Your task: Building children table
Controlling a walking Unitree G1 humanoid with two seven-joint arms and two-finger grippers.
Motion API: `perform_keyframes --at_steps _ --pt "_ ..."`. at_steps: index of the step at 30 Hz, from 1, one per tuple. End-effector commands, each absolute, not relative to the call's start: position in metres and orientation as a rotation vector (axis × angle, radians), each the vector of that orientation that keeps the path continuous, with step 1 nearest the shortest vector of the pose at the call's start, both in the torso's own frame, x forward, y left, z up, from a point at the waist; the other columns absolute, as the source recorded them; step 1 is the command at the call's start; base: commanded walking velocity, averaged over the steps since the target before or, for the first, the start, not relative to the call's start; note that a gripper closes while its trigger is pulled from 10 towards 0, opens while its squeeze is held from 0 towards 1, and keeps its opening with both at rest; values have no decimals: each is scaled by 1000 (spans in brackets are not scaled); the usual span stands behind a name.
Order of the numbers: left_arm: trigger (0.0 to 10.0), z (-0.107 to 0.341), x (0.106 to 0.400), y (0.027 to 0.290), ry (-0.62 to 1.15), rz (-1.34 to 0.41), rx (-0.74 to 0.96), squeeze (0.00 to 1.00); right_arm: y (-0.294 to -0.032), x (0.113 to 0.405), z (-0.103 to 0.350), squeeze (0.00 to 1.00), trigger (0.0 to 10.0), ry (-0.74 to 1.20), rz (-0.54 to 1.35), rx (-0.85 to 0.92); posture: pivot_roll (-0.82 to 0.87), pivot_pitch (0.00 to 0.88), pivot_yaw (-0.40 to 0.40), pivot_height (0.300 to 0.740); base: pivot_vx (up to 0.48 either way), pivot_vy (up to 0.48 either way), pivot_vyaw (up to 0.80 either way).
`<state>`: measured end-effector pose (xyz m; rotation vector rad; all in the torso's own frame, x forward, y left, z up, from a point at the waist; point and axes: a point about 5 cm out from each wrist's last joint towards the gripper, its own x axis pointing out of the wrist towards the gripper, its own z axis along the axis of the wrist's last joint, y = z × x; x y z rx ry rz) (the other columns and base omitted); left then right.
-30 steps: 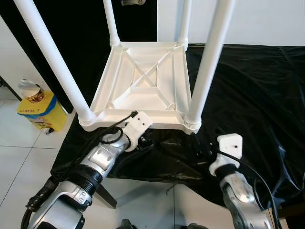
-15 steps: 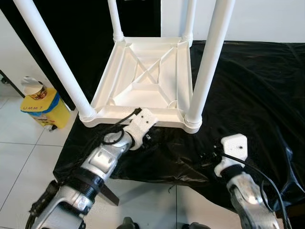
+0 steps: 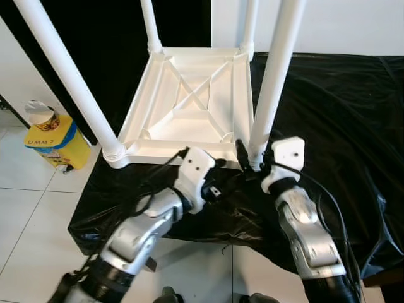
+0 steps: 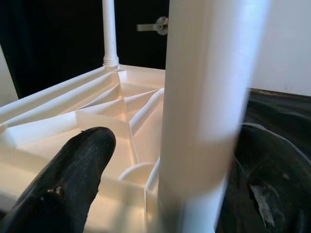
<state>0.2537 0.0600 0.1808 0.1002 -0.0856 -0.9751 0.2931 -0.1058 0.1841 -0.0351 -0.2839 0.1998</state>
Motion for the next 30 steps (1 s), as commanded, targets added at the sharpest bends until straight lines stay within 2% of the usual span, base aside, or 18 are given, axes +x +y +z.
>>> perform_keyframes --at_steps 1,5,8,12,13,15,16,17,19,20,21,24,25,26,27,28,29,30 --pt "10000 188 244 58 -144 -1071 169 0 -102 302 188 0 10000 -282 196 -30 63 73 -3 740 0 0 0" --pt "10000 191 237 59 -151 -1105 193 0 -100 316 199 0 10000 -307 168 -42 66 73 -4 740 0 0 0" --pt "10000 181 233 63 -88 -1092 207 0 -95 336 228 0 10000 -375 81 -112 68 71 -4 740 0 0 0" --pt "10000 170 235 71 -31 -1031 243 0 -95 339 234 0 10000 -393 46 -147 74 72 -12 740 0 0 0" --pt "10000 164 240 78 11 -961 264 0 -96 339 235 0 4941 -389 33 -153 75 72 -13 740 0 0 0" --pt "10000 160 243 83 38 -913 276 0 -96 339 235 0 4941 -385 24 -155 76 73 -15 740 0 0 0" --pt "10000 153 248 91 84 -837 297 0 -98 338 236 0 196 -380 12 -147 77 73 -17 740 0 0 0" --pt "10000 147 254 102 130 -750 300 0 -100 336 235 0 0 -372 -3 -120 78 73 -20 740 0 0 0" --pt "10000 143 256 108 157 -697 299 0 -102 336 235 0 0 -367 -12 -100 78 72 -21 740 0 0 0" --pt "10000 141 262 118 183 -607 280 0 -104 334 234 0 0 -348 -25 -57 80 74 -23 740 0 0 0" --pt "10000 141 262 118 183 -607 280 0 -104 334 234 0 0 -348 -25 -57 80 74 -23 740 0 0 0" --pt "10000 137 278 147 248 -363 269 0 -110 328 235 0 0 -317 -56 78 75 75 -22 740 0 0 0" --pt "10000 137 278 147 248 -363 269 0 -110 328 235 0 0 -317 -56 78 75 75 -22 740 0 0 0" --pt "10000 137 283 157 264 -297 264 0 -111 325 238 0 4039 -321 -61 152 66 80 -18 740 0 0 0" --pt "10000 137 283 157 264 -297 264 0 -111 325 238 0 4039 -321 -61 152 66 80 -18 740 0 0 0" --pt "10000 137 286 165 278 -243 257 0 -113 321 243 0 10000 -335 -58 221 57 81 -13 740 0 0 0" --pt "10000 138 292 175 291 -185 253 0 -114 316 248 0 10000 -349 -39 304 48 84 -7 740 0 0 0" --pt "10000 138 292 175 291 -185 253 0 -114 316 248 0 10000 -349 -39 304 48 84 -7 740 0 0 0"
